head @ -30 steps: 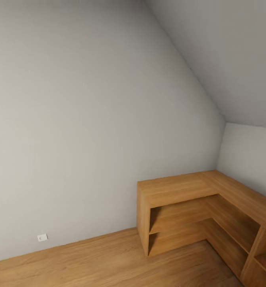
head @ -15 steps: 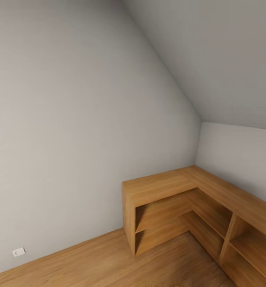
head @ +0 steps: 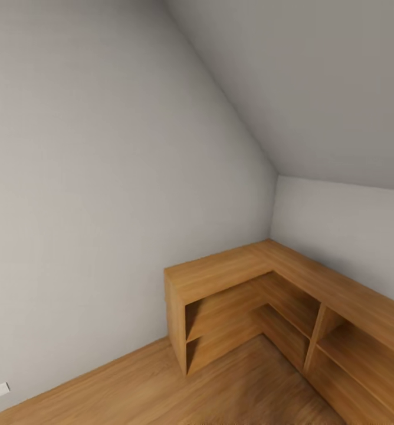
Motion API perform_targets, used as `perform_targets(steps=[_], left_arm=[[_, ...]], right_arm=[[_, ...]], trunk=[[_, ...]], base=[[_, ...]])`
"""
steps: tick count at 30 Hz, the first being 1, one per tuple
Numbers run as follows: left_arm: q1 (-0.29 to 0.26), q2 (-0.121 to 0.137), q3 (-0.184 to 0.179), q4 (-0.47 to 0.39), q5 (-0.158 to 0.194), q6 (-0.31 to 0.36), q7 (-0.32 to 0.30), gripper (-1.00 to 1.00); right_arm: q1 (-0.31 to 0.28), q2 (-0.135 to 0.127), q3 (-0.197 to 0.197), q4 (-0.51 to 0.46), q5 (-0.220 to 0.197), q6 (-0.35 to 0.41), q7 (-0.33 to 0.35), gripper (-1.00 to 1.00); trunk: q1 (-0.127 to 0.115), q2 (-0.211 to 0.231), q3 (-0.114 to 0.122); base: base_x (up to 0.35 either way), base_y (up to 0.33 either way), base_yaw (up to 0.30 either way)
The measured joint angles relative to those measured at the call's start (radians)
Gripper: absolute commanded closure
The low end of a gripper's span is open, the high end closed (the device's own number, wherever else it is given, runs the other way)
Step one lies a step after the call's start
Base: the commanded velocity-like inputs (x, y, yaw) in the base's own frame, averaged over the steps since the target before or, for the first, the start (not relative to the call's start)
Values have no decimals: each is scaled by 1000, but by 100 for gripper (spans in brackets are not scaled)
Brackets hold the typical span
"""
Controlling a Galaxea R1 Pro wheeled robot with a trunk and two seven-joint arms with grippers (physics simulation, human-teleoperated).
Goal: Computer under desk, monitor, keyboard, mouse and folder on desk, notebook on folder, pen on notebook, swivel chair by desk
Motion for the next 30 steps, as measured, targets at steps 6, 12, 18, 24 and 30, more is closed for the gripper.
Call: perform_targets(steps=[6, 12, 18, 24, 30], left_arm=[[0, 0, 0, 0, 0, 0, 0, -100], [0, 0, 1, 0, 0, 0, 0, -100], [0, 0, 1, 0, 0, 0, 0, -100], [0, 0, 1, 0, 1, 0, 0, -100], [0, 0, 1, 0, 1, 1, 0, -100]], right_arm=[[0, 7, -1, -1, 1, 28, 0, -100], [0, 16, -4, -1, 1, 42, 1, -100], [0, 18, -6, -1, 1, 45, 2, -100], [0, 18, -7, -1, 1, 45, 3, -100], [0, 18, -8, -1, 1, 44, 3, -100]], trunk=[[0, 0, -9], [0, 0, -17], [0, 0, -26], [0, 0, -34], [0, 0, -42]], base=[[288, 0, -152], [300, 0, -148], [156, 0, -150], [26, 0, -173], [3, 0, -189]])
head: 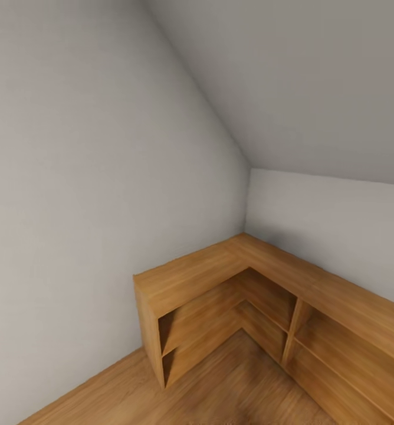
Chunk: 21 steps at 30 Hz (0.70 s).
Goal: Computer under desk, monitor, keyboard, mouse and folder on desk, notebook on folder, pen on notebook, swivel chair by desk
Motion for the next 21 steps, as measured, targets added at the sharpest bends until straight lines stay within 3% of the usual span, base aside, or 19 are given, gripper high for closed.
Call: perform_targets(steps=[21], left_arm=[[0, -7, -2, 20, 0, 5, 0, -100]], right_arm=[[0, -2, -6, 0, 0, 1, -1, -100]], trunk=[[0, 0, -28]], base=[[0, 0, -195]])
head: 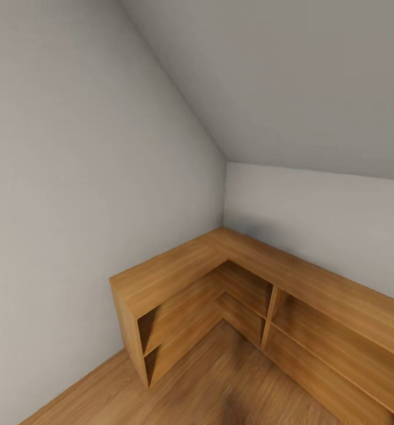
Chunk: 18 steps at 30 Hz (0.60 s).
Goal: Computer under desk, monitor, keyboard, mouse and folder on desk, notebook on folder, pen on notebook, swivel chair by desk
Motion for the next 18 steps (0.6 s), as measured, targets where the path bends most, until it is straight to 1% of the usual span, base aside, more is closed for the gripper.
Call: perform_targets(steps=[4, 5, 6, 8, 18], left_arm=[[0, 0, -1, 1, 0, 0, 0, -100], [0, 0, -1, 1, 0, 0, 0, -100], [0, 1, 0, 2, 0, -1, 0, -100], [0, 3, 0, 2, 1, -1, 0, -100], [0, 5, 0, 2, 1, -1, 0, -100]], right_arm=[[0, -1, -14, 0, 0, 0, 0, -100], [0, -1, -23, 0, 0, 0, 0, -100], [0, -1, -42, 0, 0, 0, 1, -100], [0, -1, -50, 0, 0, -1, 2, -100], [0, 0, -60, 0, 0, -1, 4, -100]], trunk=[[0, 0, -5], [0, 0, -7], [0, 0, -8], [0, 0, -11], [0, 1, -23]], base=[[0, 0, -191], [0, 0, -190], [0, 0, -190], [0, 0, -190], [0, 0, -186]])
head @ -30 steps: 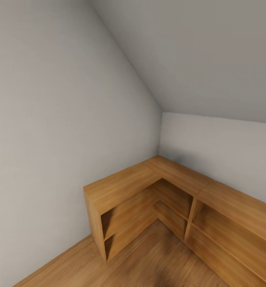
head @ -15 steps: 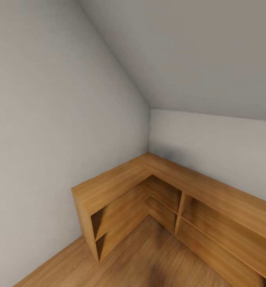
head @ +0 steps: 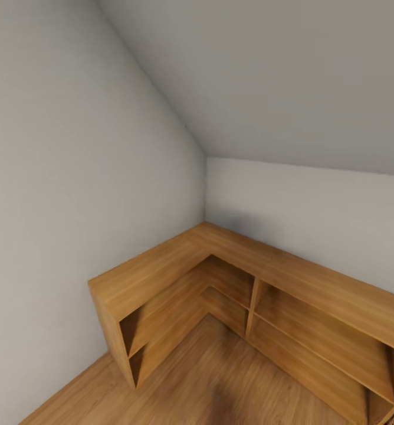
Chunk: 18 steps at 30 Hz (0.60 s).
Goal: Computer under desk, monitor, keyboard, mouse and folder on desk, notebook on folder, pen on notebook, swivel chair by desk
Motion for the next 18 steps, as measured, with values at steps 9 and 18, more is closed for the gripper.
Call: perform_targets(steps=[9, 18], left_arm=[[0, 2, 0, -2, -1, -1, 0, -100], [0, -1, 1, -30, 3, -4, 1, -100]], right_arm=[[0, -2, -12, 0, 0, 0, 0, -100], [0, -1, -56, 0, 0, 1, 0, -100]], trunk=[[0, 1, -11], [0, 1, -23]], base=[[0, 0, -181], [0, 0, -159]])
